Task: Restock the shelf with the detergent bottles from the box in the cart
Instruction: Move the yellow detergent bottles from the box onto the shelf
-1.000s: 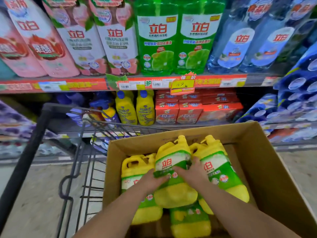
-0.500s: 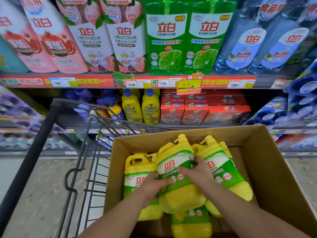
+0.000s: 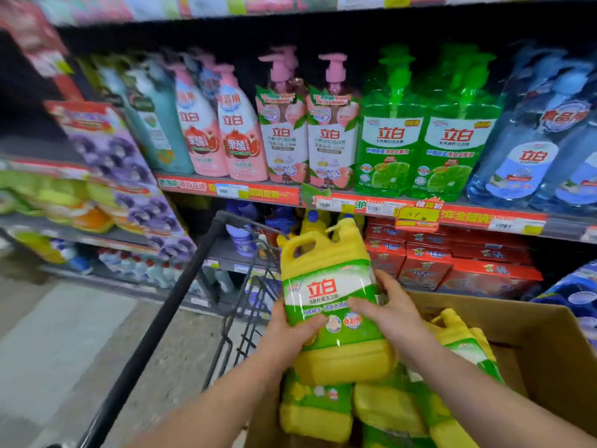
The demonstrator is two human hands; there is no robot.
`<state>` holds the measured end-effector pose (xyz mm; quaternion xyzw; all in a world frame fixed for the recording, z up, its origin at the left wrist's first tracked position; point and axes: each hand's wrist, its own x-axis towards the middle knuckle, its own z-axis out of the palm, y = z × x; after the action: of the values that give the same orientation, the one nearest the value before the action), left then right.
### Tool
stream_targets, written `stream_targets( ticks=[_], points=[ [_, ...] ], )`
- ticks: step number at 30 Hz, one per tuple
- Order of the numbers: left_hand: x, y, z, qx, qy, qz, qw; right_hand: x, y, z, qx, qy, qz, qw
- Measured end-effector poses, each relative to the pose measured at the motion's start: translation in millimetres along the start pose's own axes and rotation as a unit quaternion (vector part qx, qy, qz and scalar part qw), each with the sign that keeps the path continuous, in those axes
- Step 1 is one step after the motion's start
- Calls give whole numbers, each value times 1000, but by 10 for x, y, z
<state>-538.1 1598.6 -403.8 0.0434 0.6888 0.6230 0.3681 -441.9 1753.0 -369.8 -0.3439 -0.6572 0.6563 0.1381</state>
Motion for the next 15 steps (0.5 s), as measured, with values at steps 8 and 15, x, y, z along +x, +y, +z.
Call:
stream_targets(
  ticks=[8,15],
  points=[
    [-508,587,-970,4,96,120,988,-84,-675,977,30,-133,-99,986],
    [-1087,624,-2062,-30,172,159,972,-457,-918,2128,6,-228,-148,962]
  ],
)
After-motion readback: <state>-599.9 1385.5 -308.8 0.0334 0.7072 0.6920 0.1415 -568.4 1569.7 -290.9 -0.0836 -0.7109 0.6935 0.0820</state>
